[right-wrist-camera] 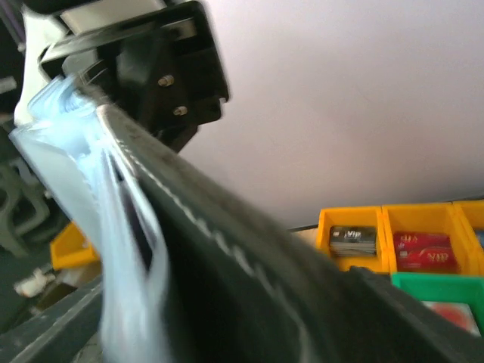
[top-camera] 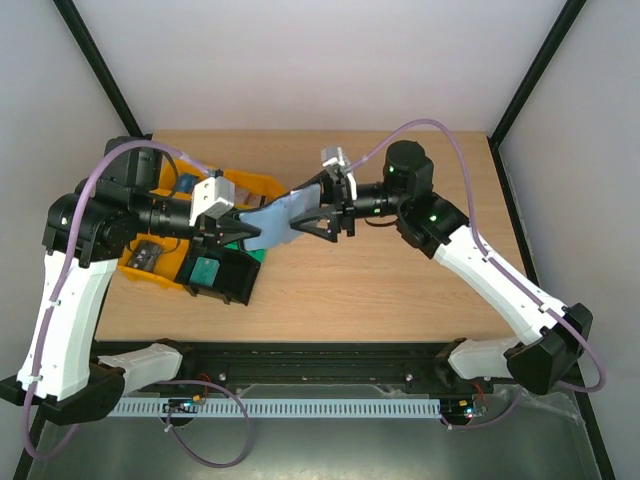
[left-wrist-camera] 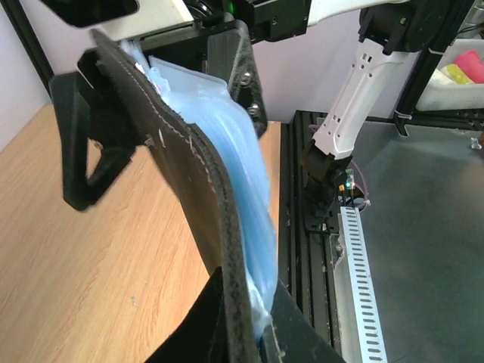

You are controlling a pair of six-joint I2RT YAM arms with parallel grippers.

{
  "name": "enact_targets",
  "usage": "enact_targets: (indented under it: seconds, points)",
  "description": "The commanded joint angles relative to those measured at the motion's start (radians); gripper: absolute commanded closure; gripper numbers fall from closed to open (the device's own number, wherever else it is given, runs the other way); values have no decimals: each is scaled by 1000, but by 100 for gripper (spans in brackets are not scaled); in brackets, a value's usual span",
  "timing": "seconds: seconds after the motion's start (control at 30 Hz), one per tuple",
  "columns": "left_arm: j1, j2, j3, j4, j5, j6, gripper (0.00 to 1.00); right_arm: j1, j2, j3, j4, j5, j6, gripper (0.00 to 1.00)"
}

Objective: Take the credit cards out of the card holder

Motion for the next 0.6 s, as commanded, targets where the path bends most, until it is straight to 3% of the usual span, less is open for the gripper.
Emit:
enact_targets:
  seconds: [0.0, 0.1, 0.23, 0.3, 0.33, 0.43, 0.47, 0.57]
  points:
    - [-10, 4, 2, 4, 34, 44, 98, 56, -35, -12, 55, 12, -11, 34]
    - [-10, -3, -11, 36, 27, 14, 98, 73, -45, -31, 112, 55, 43, 57]
    - [-10, -21, -79, 205, -92, -160, 98, 93, -46, -53, 193, 85, 139, 89]
    - [-9, -30, -118, 259, -153, -218, 97, 100, -52, -57, 197, 140, 162, 98]
    - [-10, -34, -136, 275, -175, -232, 91, 102, -59, -63, 203, 180, 176, 98]
    - [-10, -43, -197, 296, -193, -240, 37, 106, -80, -93, 239, 308, 238, 98]
    - [-10, -45, -216, 302, -189, -239, 26, 106, -85, -105, 258, 339, 261, 98]
    - [-10, -46, -268, 342, -190, -267, 9, 123, -85, -116, 295, 389, 319, 98]
